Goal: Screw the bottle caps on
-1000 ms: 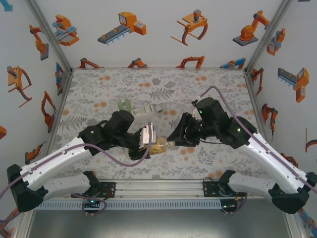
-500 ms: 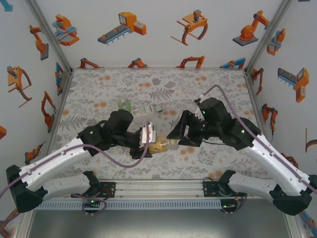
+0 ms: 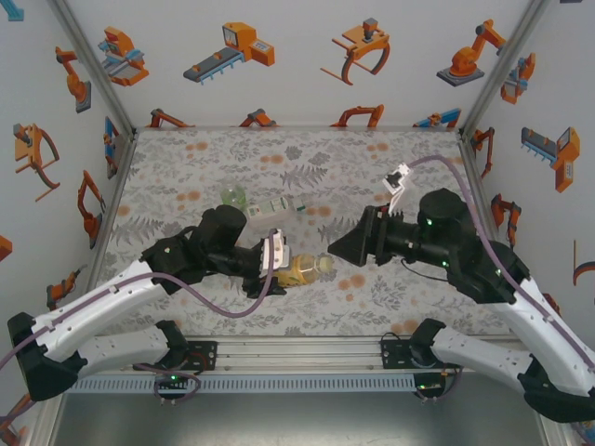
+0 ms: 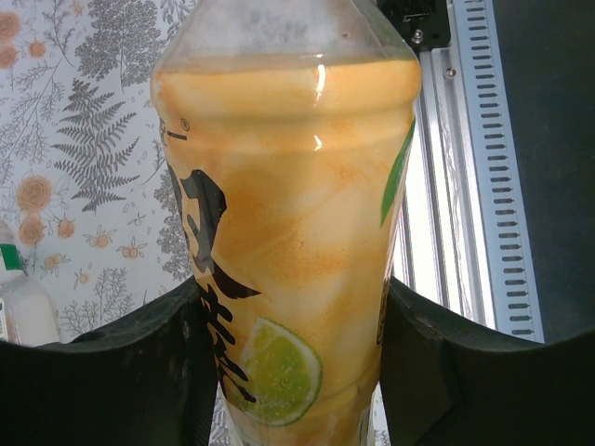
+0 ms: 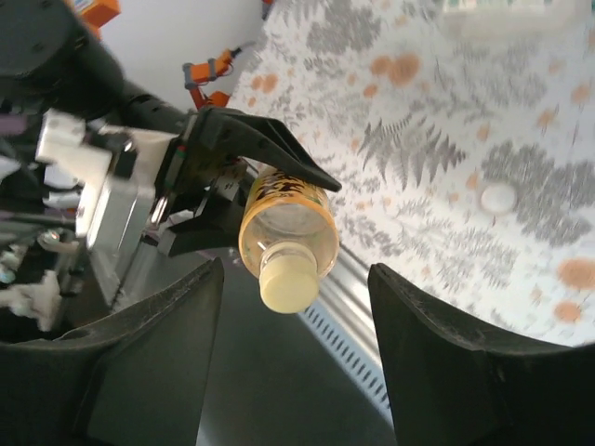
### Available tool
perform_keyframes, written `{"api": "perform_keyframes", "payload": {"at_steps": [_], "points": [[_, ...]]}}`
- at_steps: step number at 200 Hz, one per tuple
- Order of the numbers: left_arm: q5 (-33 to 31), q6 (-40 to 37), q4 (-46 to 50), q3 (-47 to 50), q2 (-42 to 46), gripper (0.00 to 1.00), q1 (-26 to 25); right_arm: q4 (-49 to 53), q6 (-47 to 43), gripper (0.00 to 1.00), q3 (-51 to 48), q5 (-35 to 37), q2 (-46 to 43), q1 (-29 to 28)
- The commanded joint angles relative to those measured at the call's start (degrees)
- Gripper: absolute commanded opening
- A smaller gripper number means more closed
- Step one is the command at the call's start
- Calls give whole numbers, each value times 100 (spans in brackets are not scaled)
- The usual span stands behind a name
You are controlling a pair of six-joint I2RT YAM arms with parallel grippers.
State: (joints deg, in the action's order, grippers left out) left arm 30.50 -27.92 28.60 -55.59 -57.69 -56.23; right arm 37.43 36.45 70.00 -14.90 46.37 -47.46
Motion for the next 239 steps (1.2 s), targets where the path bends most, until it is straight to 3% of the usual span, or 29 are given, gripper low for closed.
{"api": "perform_keyframes", "payload": {"at_steps": [1,34,68,112,153,239], "points": [[202,28,-128,-109,124,0,-17,-975,-2155,58,-390,-834,-384,-44],[243,48,-144,-110,122,0,-20,-244,-4661,58,-187,-1855,-376,-44],[298,69,-182,-126,89,0,-19,185,-6318,61,-144,-2022,-300,-43],[316,78,-179,-128,99,0,-19,-265,-6658,61,-380,-2127,-242,-39],[316,105,-197,-144,108,0,-20,-777,-6592,53,-590,-2510,-152,-41],[329,181,-231,-143,169,0,-16,-1271,-6310,48,-914,-2608,-115,-58]]}}
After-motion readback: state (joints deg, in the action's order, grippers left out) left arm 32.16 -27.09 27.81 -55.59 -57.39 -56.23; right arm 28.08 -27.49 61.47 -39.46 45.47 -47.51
